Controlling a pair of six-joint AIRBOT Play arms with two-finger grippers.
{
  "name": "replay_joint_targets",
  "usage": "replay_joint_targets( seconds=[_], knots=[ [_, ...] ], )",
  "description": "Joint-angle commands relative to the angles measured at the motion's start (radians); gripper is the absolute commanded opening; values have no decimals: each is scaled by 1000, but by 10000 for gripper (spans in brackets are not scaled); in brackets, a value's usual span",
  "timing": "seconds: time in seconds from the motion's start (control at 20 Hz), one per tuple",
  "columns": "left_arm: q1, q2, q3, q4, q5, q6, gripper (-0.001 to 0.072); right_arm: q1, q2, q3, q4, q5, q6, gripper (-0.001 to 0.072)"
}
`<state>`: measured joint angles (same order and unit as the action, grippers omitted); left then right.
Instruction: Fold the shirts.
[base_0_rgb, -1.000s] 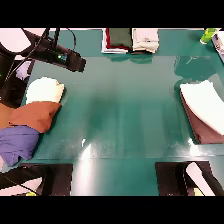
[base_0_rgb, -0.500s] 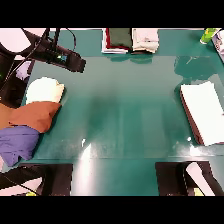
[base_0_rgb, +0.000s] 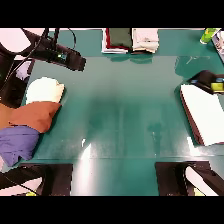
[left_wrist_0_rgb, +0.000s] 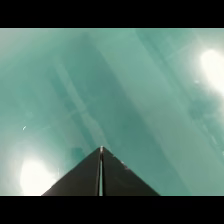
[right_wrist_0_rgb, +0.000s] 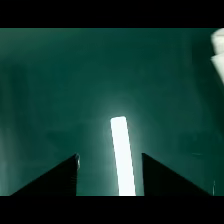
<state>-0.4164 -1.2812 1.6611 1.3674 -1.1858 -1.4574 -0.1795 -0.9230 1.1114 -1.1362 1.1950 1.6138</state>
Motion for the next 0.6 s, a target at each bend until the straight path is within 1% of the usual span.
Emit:
replay_joint_targets(
  seconds=[0.0,0.05,0.1,0.3,0.55],
  knots=[
    [0,0,0,1,7,-1,29,185,-71,8,9,-18,-6,283],
    [0,0,0,1,10,-1,29,212,-92,8,9,-17,-27,115],
    [0,0,0,1,16,-1,29,235,-109,8,9,-16,-38,19],
    [0,0,0,1,31,-1,29,281,-149,8,9,-16,-38,19],
    [0,0,0,1,31,-1,29,282,-151,8,10,-13,-38,19]
  ],
)
